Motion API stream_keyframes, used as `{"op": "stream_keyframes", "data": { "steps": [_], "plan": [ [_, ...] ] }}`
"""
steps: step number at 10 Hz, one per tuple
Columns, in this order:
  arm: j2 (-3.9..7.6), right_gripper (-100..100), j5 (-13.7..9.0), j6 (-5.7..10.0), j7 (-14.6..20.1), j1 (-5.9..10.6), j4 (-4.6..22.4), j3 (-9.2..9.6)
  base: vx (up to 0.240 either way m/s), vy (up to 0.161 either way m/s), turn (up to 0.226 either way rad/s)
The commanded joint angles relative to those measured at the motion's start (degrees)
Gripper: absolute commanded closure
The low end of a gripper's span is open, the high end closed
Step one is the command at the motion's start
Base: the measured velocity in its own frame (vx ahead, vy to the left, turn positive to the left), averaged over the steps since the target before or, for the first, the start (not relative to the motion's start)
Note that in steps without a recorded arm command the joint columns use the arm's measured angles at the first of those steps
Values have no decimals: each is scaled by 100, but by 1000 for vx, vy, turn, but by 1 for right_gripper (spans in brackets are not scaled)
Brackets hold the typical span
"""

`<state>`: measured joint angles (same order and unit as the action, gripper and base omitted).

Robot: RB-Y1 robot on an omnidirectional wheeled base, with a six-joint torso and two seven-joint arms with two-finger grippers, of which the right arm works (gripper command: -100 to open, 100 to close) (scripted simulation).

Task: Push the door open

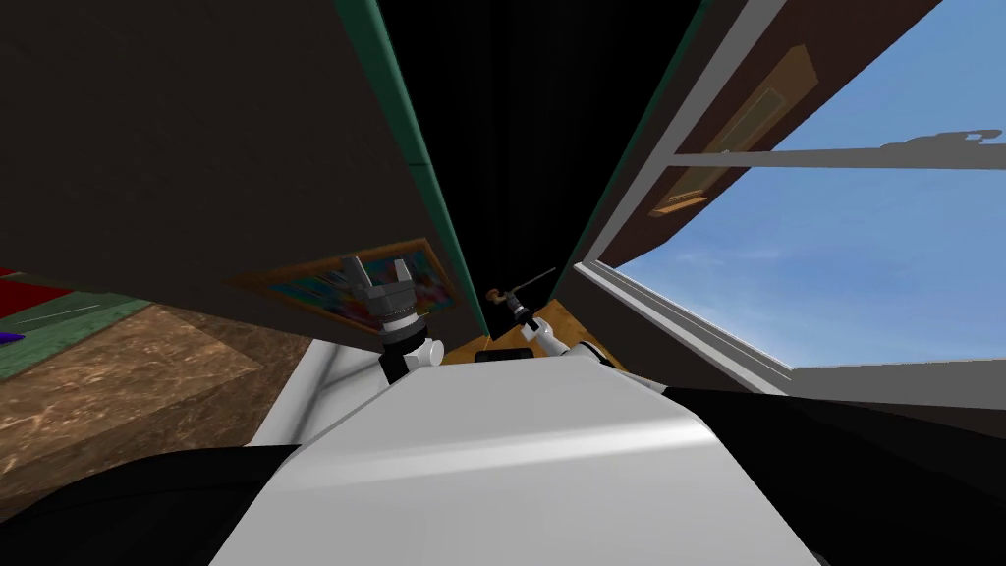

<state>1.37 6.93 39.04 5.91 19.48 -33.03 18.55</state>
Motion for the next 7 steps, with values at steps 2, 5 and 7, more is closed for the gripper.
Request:
{"op": "stream_keyframes", "data": {
  "steps": [2,5,7],
  "plan": [
    [152,100,-67,-8,1,42,-71,27,-57,-149,211],
    [230,100,-127,-20,-15,22,-120,131,-103,-184,184],
    [260,100,-169,-29,-26,8,-155,205,-106,-129,137]
  ]
}}
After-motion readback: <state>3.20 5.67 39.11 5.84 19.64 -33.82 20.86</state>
